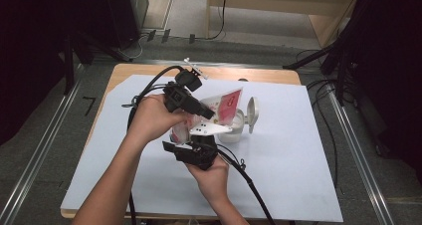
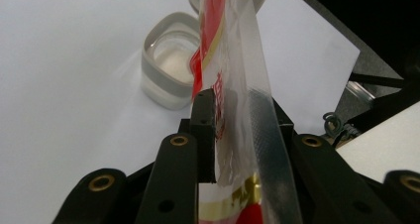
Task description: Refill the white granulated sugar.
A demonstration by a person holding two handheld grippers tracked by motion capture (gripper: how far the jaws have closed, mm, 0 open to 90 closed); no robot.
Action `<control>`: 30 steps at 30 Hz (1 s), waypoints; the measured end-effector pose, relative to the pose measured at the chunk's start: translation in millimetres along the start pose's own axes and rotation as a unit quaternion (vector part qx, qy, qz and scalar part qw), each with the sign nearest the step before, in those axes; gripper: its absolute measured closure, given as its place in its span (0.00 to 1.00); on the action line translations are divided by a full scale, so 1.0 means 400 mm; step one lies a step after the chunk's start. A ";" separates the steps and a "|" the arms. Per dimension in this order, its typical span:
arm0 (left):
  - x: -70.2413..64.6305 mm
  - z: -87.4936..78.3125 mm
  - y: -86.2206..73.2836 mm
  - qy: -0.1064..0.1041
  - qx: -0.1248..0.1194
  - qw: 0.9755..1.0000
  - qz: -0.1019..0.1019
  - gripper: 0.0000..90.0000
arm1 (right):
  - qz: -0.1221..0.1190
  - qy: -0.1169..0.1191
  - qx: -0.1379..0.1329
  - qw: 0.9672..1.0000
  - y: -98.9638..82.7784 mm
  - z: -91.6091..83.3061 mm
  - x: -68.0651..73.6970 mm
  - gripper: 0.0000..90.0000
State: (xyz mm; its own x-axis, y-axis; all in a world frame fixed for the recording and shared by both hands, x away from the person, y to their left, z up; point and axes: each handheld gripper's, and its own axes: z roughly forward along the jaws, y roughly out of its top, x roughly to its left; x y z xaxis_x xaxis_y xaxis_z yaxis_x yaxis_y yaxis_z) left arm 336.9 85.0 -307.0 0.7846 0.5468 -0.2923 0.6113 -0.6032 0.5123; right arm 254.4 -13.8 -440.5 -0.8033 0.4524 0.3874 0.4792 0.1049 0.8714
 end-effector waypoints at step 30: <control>0.014 0.016 -0.019 -0.001 0.015 1.000 -0.006 0.94 | -0.006 -0.002 0.020 1.000 -0.032 0.003 -0.024 0.69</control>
State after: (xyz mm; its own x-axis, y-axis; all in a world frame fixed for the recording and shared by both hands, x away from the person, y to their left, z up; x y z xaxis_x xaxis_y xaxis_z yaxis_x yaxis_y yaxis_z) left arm 337.4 89.0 -317.8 0.7779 0.5522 -0.2998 0.6229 -0.6147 0.4838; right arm 256.5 -18.4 -455.6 -0.8079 0.4550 0.3746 0.4828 0.1464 0.8634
